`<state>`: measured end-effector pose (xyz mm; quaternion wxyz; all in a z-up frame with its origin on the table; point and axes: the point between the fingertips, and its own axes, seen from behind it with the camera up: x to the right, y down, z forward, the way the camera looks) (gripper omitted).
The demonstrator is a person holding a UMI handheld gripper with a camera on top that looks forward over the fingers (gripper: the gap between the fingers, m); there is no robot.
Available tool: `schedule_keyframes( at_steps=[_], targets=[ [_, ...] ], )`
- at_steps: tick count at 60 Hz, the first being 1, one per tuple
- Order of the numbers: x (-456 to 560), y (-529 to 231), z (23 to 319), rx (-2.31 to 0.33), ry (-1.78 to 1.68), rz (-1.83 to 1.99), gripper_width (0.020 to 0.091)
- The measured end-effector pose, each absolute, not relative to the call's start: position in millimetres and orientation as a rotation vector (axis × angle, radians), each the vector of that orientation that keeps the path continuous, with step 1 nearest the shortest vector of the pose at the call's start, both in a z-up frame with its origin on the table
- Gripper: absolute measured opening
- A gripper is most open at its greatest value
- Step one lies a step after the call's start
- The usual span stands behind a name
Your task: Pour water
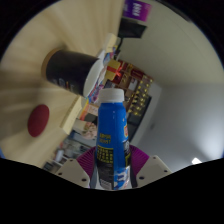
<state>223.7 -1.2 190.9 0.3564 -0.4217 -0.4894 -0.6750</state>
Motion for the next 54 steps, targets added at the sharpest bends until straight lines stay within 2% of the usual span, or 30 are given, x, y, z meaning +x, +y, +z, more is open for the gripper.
schedule_keyframes(
  at_steps=[9, 23, 29, 30, 34, 40, 46, 47, 49, 50, 54],
  targets=[
    [192.9, 3.5, 215.6, -0.826, -1.44, -1.943, 0.0473],
    [190.3, 9.9, 213.3, -0.793, -1.539, -1.976, 0.0474],
    [188.9, -5.6, 211.2, -0.85, -1.455, -1.901, 0.047],
    [194.2, 15.2, 210.1, -0.878, -1.429, -1.873, 0.0469],
    [201.7, 19.2, 214.0, -1.035, -1.213, -1.689, 0.0468],
    [211.6, 11.2, 211.1, -1.296, -0.809, -1.212, 0.0473],
    [210.7, 21.0, 181.8, -1.509, -0.398, -0.667, 0.0468],
    [211.6, 8.6, 158.8, -1.487, -0.291, -0.58, 0.0469],
    [208.9, 21.5, 169.0, -1.555, -0.212, -0.399, 0.047],
    [202.9, 31.7, 153.1, -1.566, -0.142, -0.315, 0.0469],
    [198.5, 39.2, 133.7, -1.628, 0.019, -0.071, 0.047]
  ],
)
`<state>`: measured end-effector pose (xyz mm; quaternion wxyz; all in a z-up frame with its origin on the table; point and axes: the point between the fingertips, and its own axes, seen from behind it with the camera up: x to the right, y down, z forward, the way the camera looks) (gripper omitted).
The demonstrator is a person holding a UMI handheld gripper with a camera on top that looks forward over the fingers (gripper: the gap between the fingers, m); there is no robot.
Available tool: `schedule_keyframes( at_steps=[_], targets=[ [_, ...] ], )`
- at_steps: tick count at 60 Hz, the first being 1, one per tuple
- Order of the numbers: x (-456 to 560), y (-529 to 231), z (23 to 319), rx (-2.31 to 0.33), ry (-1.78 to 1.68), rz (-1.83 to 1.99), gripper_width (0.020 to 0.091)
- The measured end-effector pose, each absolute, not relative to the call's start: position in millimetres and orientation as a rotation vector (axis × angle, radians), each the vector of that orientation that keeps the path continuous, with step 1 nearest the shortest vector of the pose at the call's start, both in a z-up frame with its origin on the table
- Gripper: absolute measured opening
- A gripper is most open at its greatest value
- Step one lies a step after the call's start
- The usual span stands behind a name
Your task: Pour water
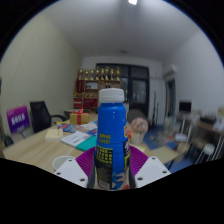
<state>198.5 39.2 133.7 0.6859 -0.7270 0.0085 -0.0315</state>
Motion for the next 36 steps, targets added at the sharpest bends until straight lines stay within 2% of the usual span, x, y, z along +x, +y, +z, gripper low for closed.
schedule_keyframes(
  at_steps=[1, 2, 3, 6, 7, 8, 29, 36],
  targets=[
    [199.6, 39.0, 127.7, -1.641, 0.049, -0.035, 0.0471],
    [204.7, 31.6, 100.1, -1.621, 0.097, 0.0, 0.0468],
    [210.4, 32.2, 107.5, -1.655, 0.098, 0.013, 0.0469],
    [216.3, 37.2, 99.0, -1.677, 0.125, 0.028, 0.047],
    [216.6, 38.3, 93.8, -1.687, 0.127, 0.024, 0.0469],
    [213.0, 47.9, 74.9, -1.682, 0.132, 0.02, 0.047],
    [225.7, 46.6, 65.4, -1.703, 0.036, -0.078, 0.0477],
    [229.4, 46.0, 64.8, -1.705, 0.06, -0.065, 0.0592]
  ],
)
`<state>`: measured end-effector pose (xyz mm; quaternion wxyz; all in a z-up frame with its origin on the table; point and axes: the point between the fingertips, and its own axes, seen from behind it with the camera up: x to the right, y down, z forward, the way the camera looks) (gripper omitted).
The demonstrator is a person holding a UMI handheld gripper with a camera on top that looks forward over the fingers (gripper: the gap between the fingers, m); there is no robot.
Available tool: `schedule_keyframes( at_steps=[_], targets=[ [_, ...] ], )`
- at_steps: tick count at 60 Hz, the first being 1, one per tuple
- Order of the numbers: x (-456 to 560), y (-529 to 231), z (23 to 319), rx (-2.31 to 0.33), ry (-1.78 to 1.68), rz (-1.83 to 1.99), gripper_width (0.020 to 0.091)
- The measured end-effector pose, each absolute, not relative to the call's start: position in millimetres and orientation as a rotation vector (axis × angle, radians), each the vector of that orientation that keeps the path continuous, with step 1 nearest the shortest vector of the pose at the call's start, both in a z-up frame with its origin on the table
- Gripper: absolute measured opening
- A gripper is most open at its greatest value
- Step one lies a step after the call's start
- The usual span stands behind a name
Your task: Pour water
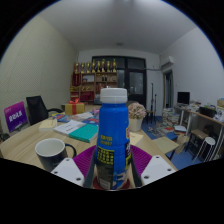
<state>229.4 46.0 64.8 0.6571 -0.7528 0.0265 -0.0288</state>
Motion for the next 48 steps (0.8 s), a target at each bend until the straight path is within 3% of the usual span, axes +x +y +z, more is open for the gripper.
schedule_keyframes(
  at_steps=[3, 7, 10, 21, 48],
  targets=[
    [232.4, 42.0, 62.7, -1.727, 0.064, -0.074, 0.0643],
    [234.8, 34.3, 65.0, -1.738, 0.061, -0.093, 0.0794],
    [235.4, 26.3, 68.2, -1.733, 0.053, -0.103, 0.0854],
    [236.9, -28.0, 75.7, -1.76, 0.042, -0.109, 0.0836],
    [197.5, -266.6, 116.3, -1.704, 0.027, -0.08, 0.0835]
  ],
)
